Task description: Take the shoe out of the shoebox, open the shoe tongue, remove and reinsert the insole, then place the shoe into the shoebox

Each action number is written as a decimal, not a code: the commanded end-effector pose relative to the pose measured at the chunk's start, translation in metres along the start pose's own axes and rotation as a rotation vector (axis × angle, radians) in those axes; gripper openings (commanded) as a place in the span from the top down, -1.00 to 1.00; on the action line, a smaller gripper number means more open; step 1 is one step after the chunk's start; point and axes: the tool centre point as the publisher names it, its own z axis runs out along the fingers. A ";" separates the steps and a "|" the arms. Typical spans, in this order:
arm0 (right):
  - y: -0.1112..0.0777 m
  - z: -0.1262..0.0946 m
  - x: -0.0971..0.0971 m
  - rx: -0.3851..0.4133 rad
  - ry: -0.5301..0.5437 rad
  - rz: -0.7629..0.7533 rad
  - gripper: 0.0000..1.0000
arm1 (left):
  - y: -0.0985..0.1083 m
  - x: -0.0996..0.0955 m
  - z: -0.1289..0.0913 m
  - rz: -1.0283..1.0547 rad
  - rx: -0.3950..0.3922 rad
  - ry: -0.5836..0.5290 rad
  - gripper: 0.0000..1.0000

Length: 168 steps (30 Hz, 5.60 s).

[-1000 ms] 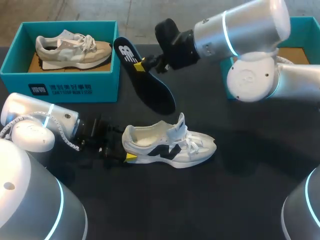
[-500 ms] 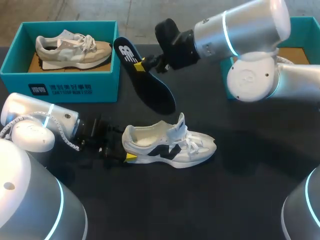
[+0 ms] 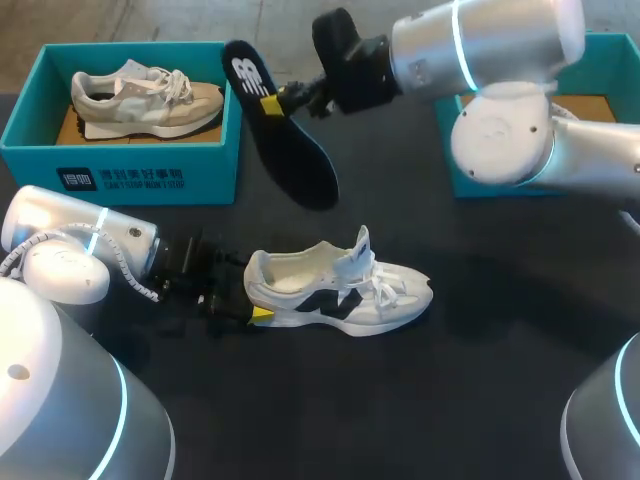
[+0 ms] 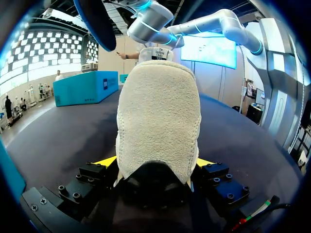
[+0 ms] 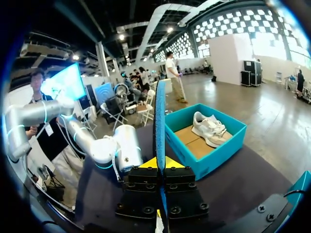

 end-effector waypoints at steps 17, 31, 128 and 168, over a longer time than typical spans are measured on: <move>0.065 -0.050 -0.005 -0.177 0.248 0.114 1.00 | 0.003 -0.003 0.004 0.000 -0.002 0.001 1.00; 0.078 -0.085 0.016 -0.192 0.317 0.247 1.00 | 0.003 -0.003 0.004 0.000 -0.002 0.001 1.00; 0.070 -0.250 0.209 -0.159 0.158 0.444 1.00 | 0.003 -0.003 0.004 0.000 -0.002 0.001 1.00; 0.031 -0.239 0.240 -0.192 0.228 0.523 1.00 | 0.003 -0.003 0.004 0.000 -0.002 0.001 1.00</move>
